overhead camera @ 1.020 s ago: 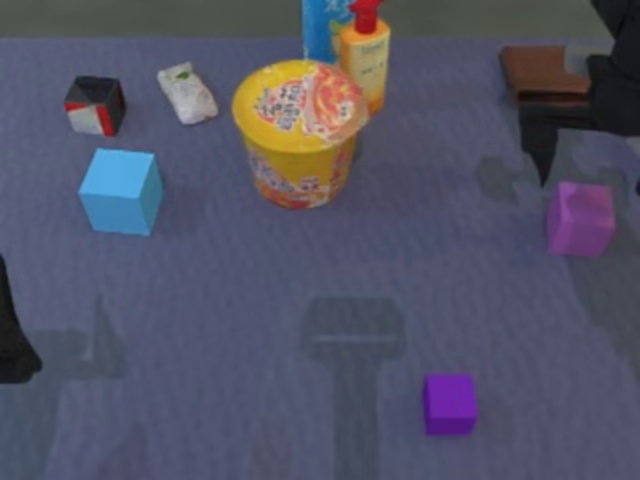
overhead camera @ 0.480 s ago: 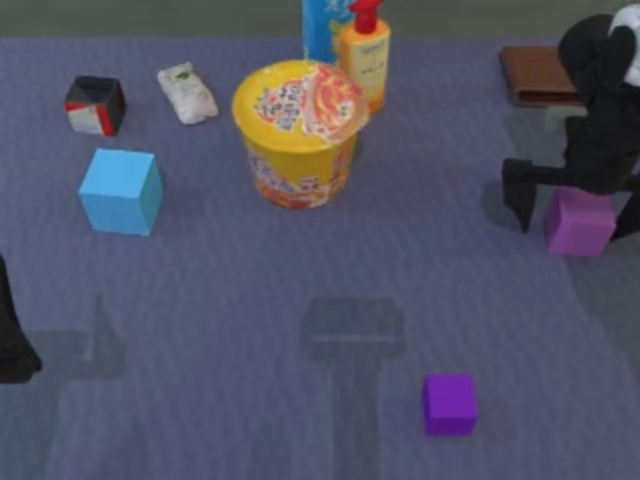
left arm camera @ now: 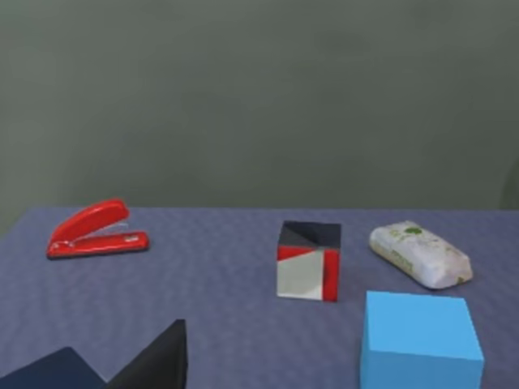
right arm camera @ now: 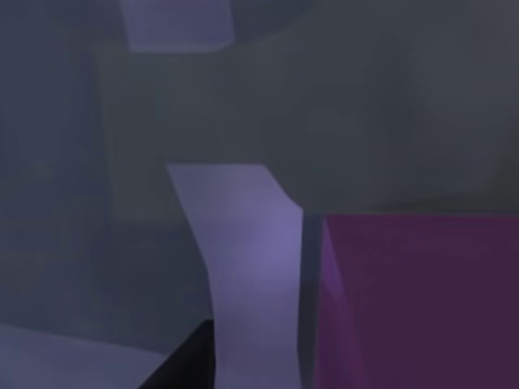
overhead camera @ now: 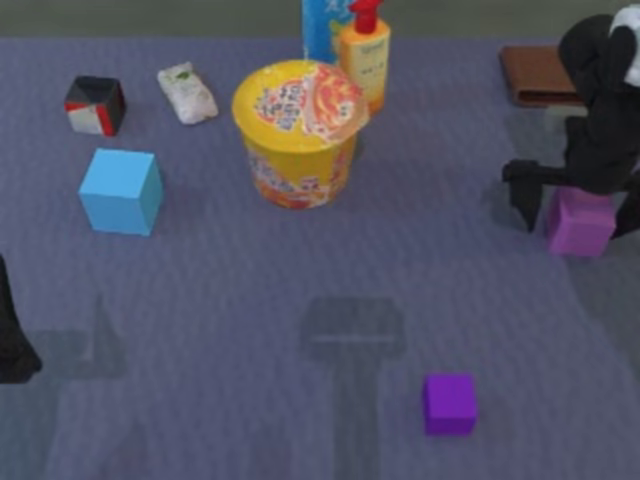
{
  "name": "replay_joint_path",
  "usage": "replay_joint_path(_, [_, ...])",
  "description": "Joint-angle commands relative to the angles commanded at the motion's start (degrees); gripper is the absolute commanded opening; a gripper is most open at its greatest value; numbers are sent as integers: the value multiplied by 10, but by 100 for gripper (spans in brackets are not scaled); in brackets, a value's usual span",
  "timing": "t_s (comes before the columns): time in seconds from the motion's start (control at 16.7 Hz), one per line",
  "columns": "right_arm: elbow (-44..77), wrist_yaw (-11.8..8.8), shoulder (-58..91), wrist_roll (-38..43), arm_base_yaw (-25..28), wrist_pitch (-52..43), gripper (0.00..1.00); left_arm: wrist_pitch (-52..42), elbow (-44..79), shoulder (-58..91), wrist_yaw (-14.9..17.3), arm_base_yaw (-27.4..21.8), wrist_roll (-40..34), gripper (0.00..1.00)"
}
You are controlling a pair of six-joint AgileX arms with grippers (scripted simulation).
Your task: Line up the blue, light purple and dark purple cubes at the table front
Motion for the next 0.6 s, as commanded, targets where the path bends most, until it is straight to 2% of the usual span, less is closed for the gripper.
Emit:
replay_joint_path(0.48, [0,0,0,0,0,0,2,0,0,0,0,0,0,100])
replay_joint_path(0.6, [0,0,0,0,0,0,0,0,0,0,0,0,0,100])
